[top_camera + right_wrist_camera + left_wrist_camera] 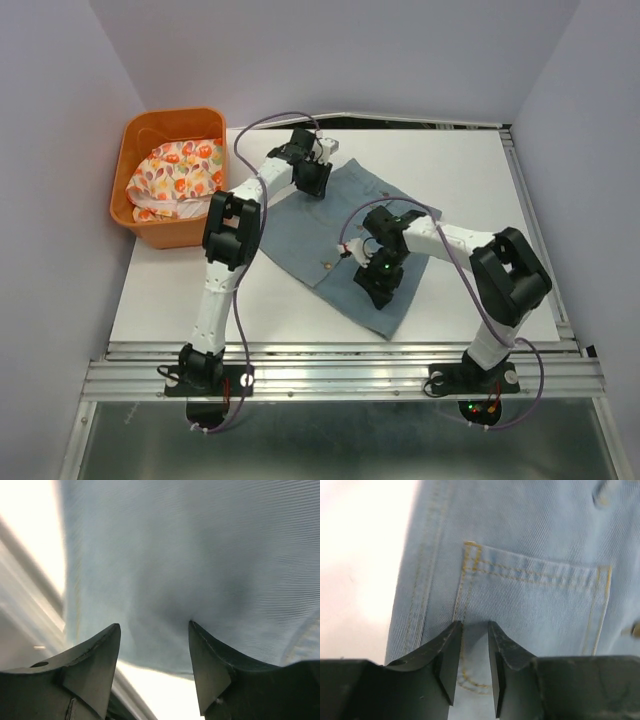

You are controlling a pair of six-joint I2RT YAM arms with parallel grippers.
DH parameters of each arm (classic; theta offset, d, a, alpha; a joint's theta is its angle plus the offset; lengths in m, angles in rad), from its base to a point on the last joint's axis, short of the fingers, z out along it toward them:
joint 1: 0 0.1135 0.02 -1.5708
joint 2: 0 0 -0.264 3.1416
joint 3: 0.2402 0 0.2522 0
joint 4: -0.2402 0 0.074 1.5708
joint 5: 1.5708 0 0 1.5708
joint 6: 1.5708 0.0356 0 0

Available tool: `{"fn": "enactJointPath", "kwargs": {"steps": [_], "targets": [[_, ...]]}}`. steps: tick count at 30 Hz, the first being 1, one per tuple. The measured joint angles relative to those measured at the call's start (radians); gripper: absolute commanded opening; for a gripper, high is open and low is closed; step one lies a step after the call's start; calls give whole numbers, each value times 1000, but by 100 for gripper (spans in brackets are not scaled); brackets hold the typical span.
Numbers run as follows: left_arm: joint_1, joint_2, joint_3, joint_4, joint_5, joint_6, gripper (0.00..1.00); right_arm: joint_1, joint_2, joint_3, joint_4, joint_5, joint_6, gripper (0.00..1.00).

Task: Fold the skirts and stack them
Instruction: Flatten the skirt out

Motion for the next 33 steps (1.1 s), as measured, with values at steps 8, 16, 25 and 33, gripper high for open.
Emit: {"fn": "enactJointPath", "kwargs": {"steps": [8,16,25,33], "targets": [[-1,45,92,5,-23,79,74,62,-46,104,29,-255,148,62],[4,-291,-176,17,-4,117,73,-245,-56,356,88,-176,123,55],[6,-603,-588,88,29,101,66,-423,247,407,106,62,42,50],[6,-440,-661,64,42,109,64,-382,140,177,128,182,-134,50]]}}
